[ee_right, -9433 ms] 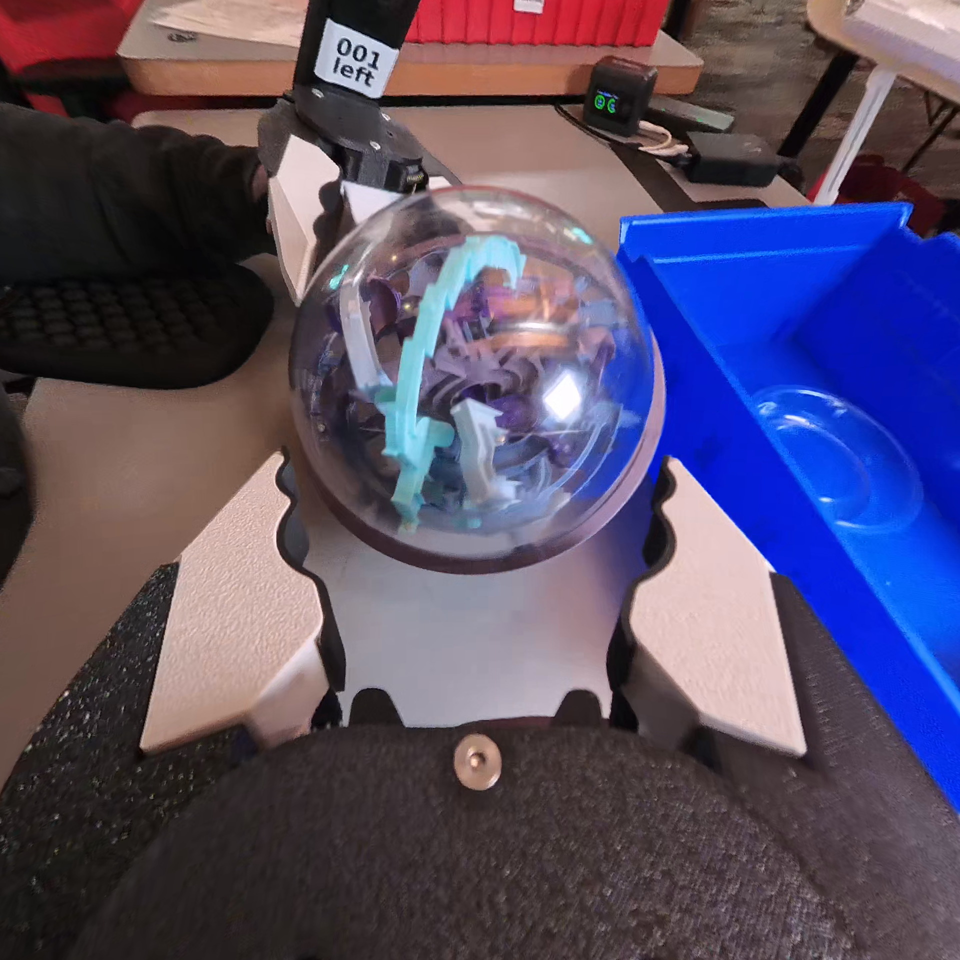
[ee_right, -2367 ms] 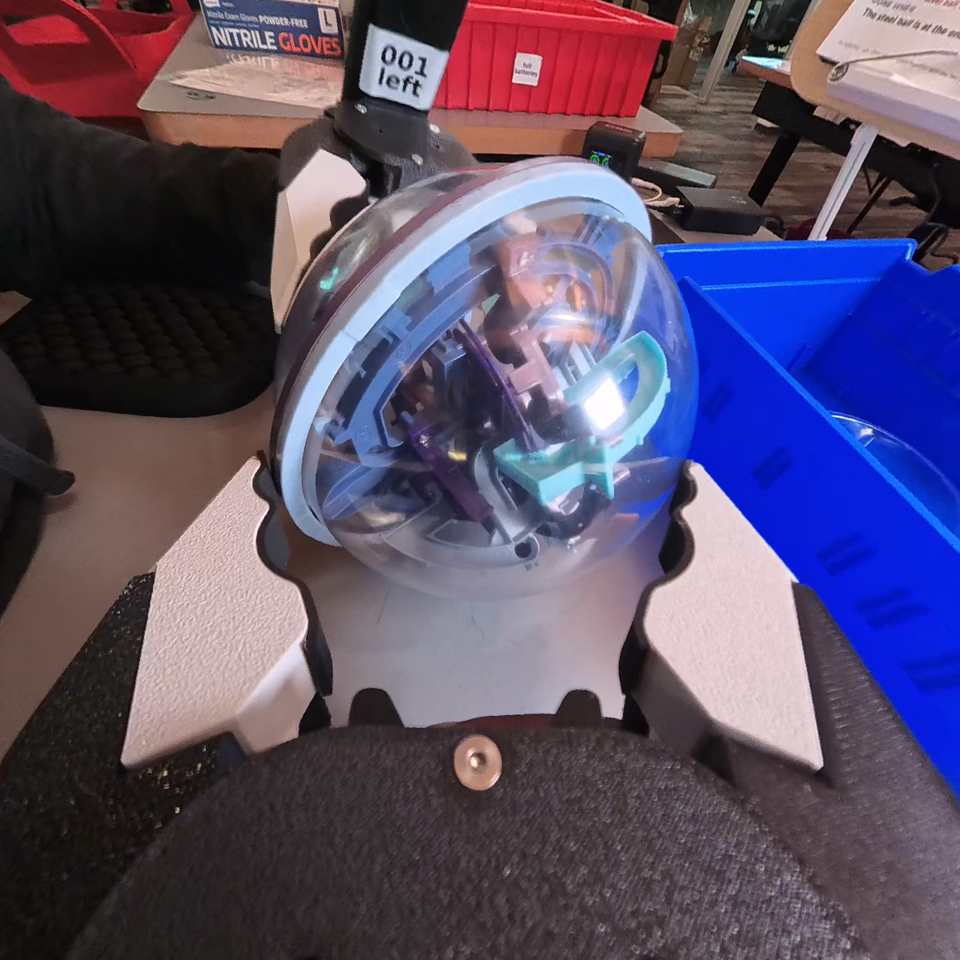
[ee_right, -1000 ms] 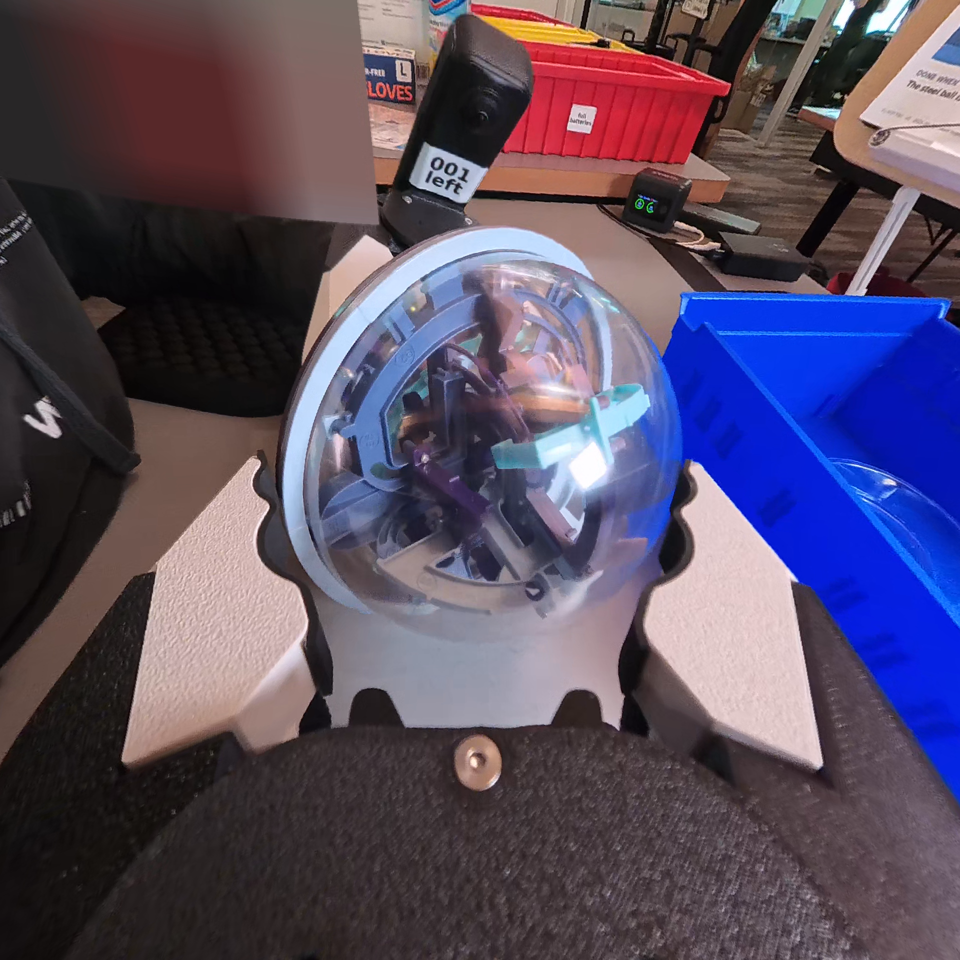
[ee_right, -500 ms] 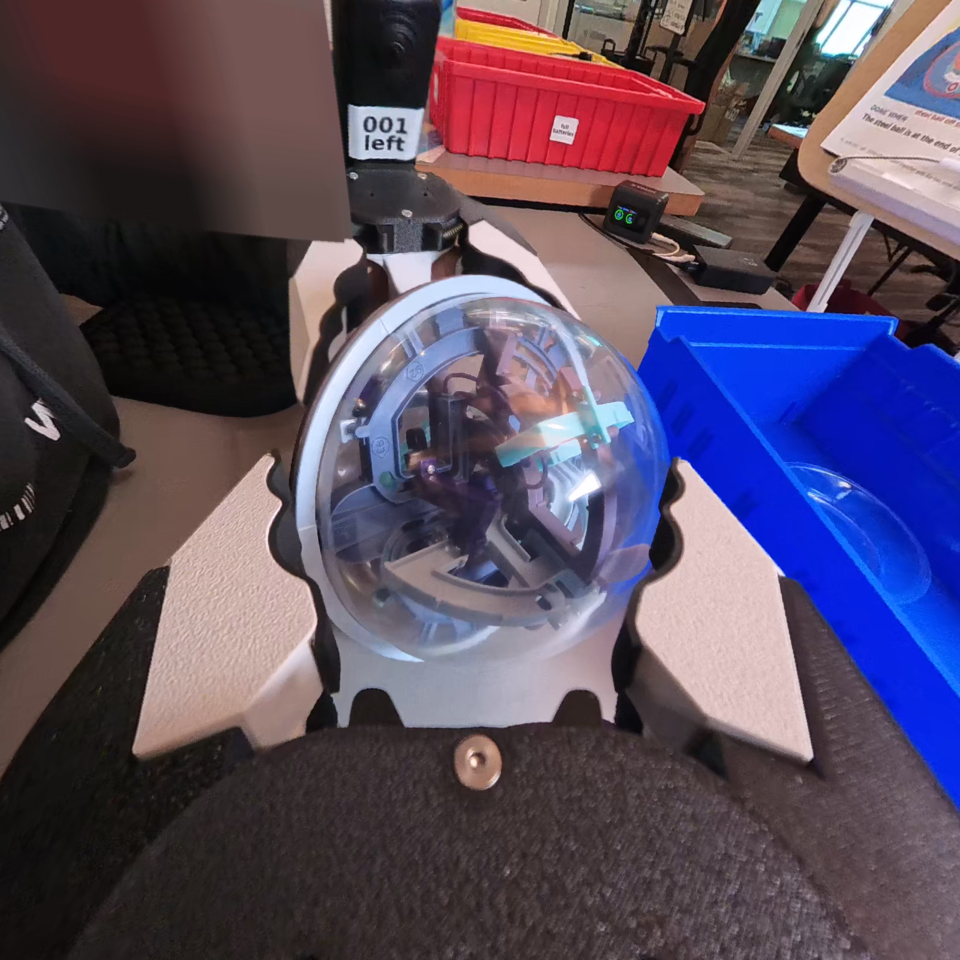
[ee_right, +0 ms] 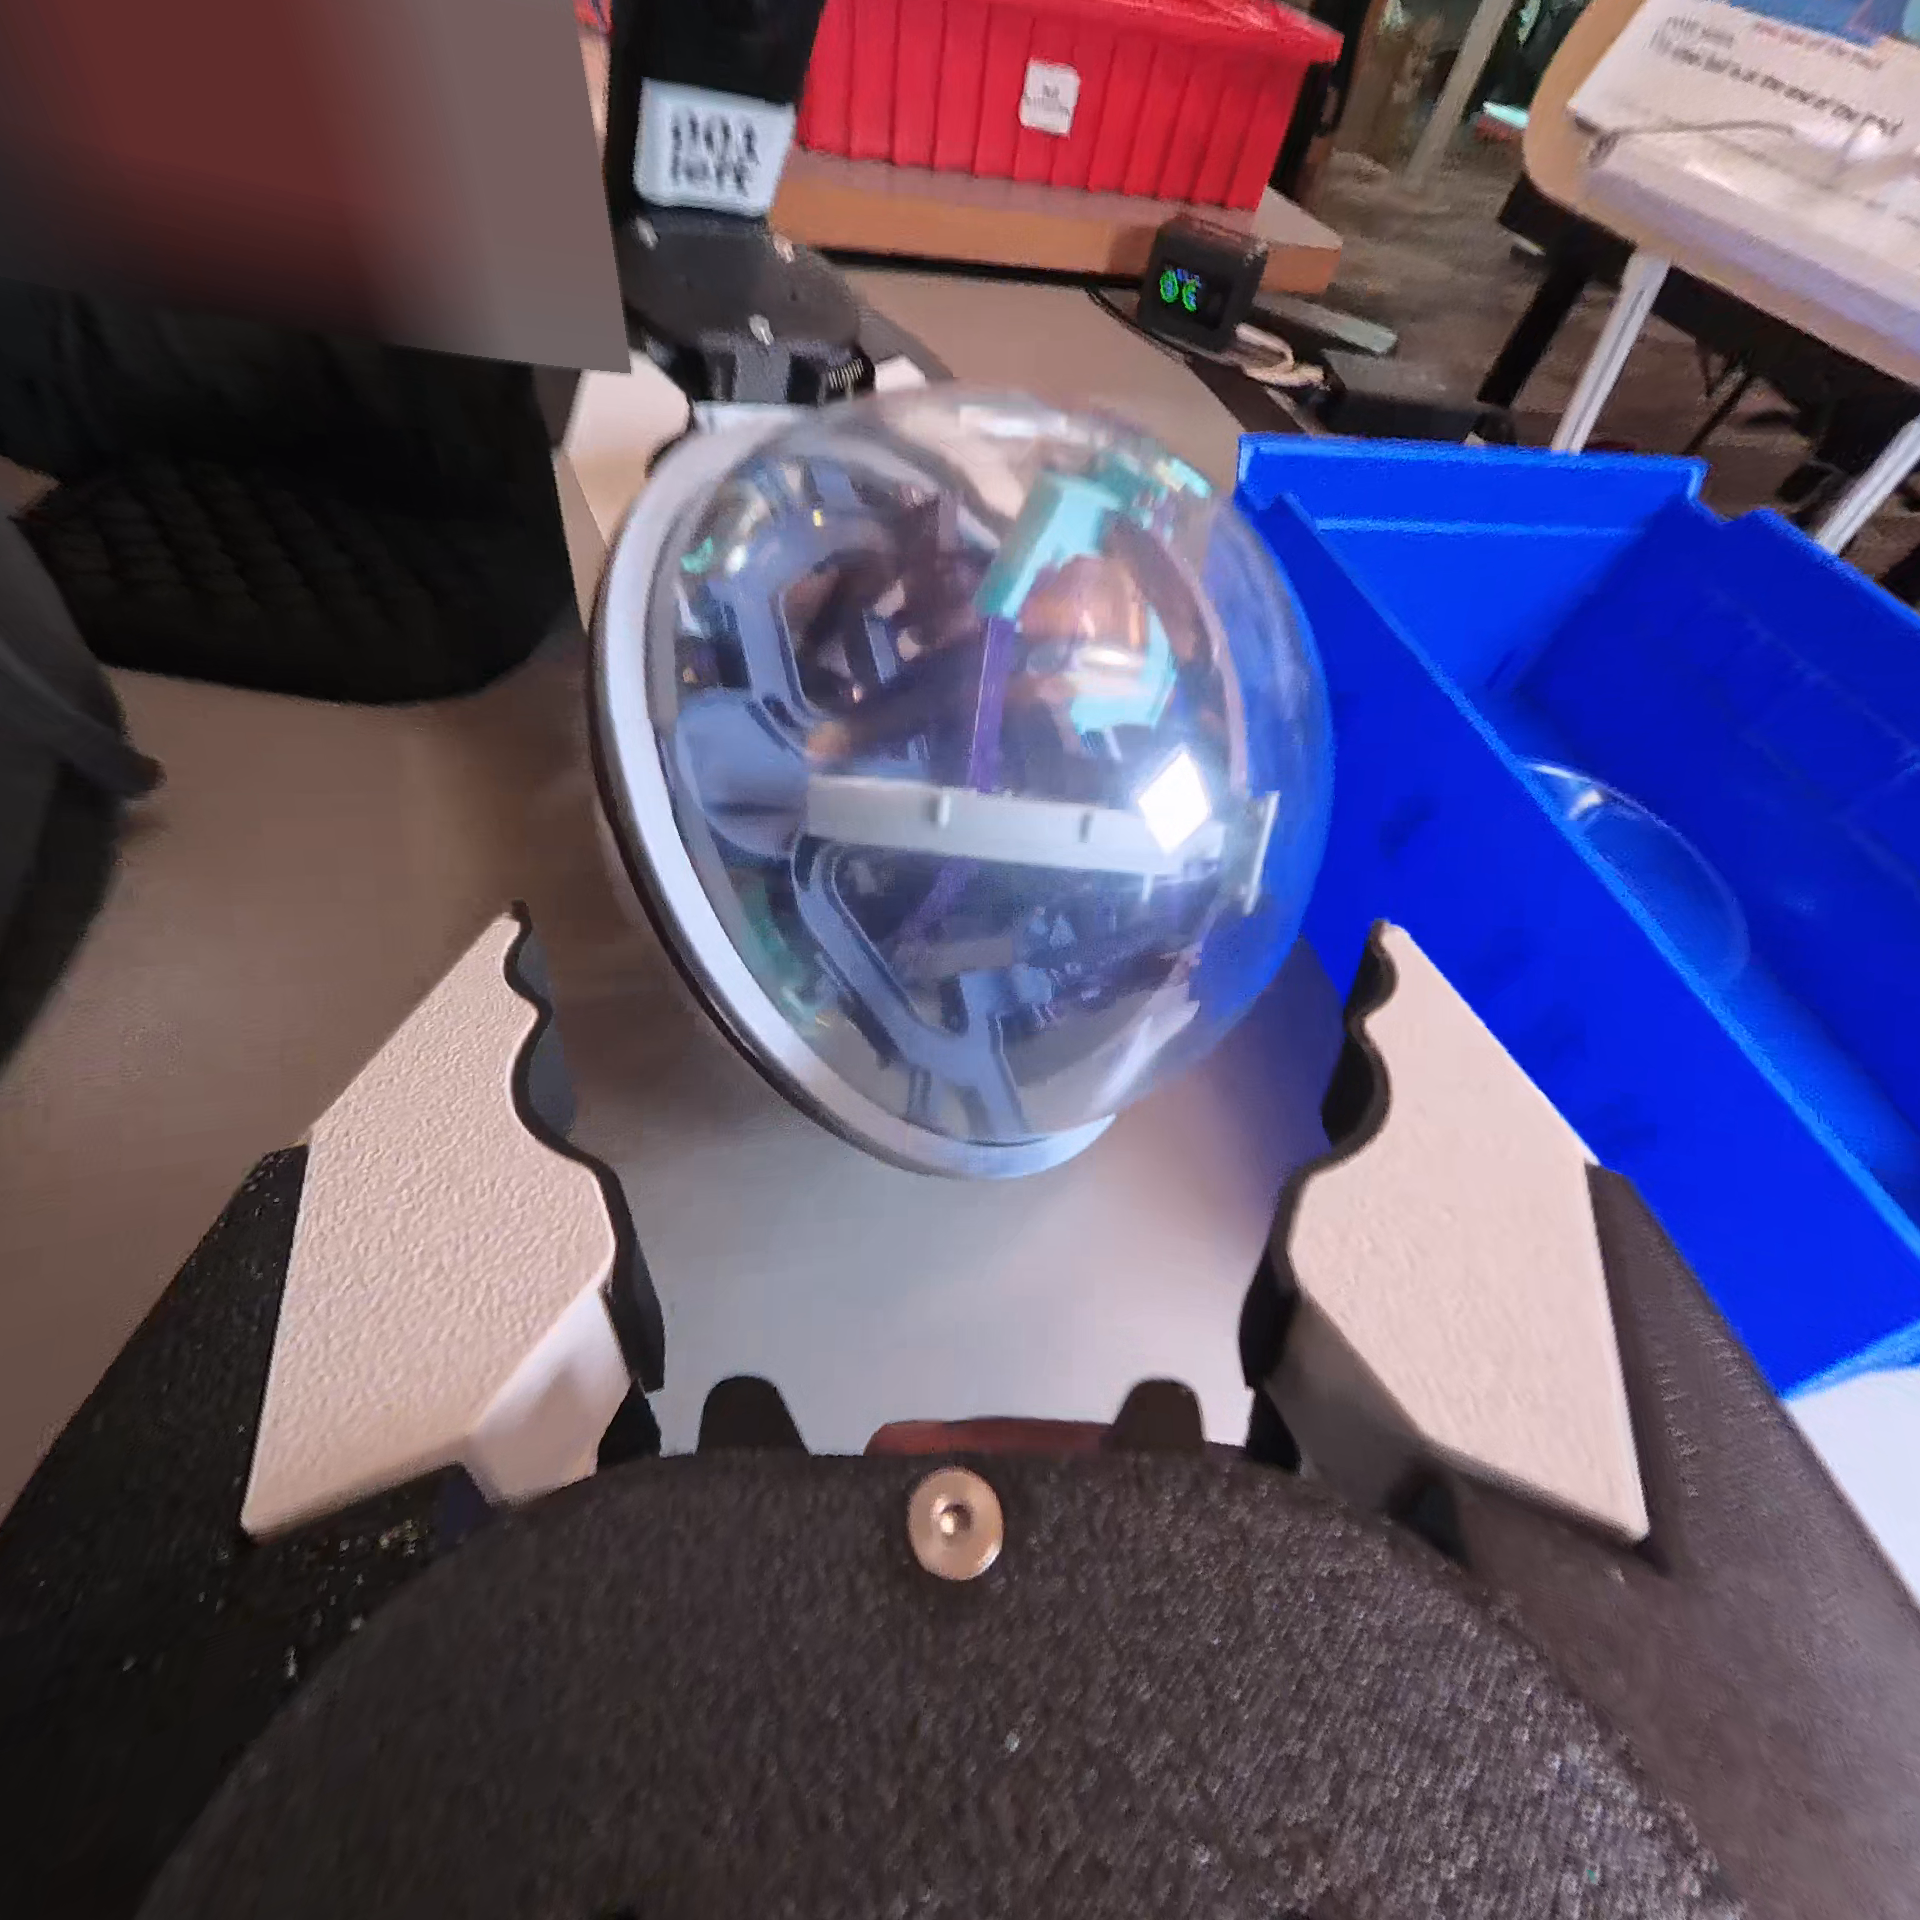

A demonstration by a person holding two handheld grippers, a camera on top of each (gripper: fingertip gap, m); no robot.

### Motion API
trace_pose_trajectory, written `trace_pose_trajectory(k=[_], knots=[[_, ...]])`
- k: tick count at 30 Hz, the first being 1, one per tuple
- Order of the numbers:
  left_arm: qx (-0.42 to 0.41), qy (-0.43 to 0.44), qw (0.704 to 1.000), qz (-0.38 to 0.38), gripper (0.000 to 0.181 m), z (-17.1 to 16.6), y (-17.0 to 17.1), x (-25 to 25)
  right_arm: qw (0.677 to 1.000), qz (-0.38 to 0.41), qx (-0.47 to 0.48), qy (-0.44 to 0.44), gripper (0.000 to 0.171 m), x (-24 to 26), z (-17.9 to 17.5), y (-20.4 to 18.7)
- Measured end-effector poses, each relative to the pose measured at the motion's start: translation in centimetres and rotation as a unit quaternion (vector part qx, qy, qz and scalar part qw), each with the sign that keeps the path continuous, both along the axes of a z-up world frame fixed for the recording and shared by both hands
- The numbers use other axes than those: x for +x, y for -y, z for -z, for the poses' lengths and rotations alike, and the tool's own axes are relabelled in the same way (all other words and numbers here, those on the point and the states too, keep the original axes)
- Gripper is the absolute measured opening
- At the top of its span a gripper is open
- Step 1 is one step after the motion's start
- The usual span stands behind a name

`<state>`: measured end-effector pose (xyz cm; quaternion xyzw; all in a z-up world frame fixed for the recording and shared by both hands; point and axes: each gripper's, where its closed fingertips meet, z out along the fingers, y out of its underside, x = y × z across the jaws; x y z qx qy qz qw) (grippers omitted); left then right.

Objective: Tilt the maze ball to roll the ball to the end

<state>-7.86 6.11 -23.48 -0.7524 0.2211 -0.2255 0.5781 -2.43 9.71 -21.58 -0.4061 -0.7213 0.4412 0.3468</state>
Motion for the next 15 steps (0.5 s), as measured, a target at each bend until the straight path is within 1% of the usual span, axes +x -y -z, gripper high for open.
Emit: trace_pose_trajectory(k=[3,5,8,10,12,15], knots=[[-0.007,-0.003,1.0,-0.002,0.127,0.2,-0.1,-0.2,1.0,0.009,0.013,0.006,0.142,-0.9,1.5,-0.2],[0.0,-0.029,1.0,-0.007,0.134,0.2,-0.1,-0.6,1.0,0.005,0.002,0.004,0.14,-1.3,1.7,-0.3],[0.061,-0.034,0.997,-0.019,0.137,-2.4,0.0,-1.4,1.0,0.004,-0.005,0.0,0.137,-1.6,1.6,-0.5],[0.077,-0.034,0.996,-0.01,0.138,-3.5,0.0,-1.2,1.0,0.001,-0.004,-0.004,0.137,-1.9,1.3,-0.2],[0.072,-0.055,0.996,0.002,0.14,-3.1,-0.2,-0.6,1.0,-0.001,0.001,-0.008,0.136,-2.2,1.0,0.1],[0.056,-0.09,0.994,0.009,0.141,-1.3,-0.4,-0.1,1.0,-0.005,-0.006,-0.016,0.133,-2.6,0.4,0.7]])
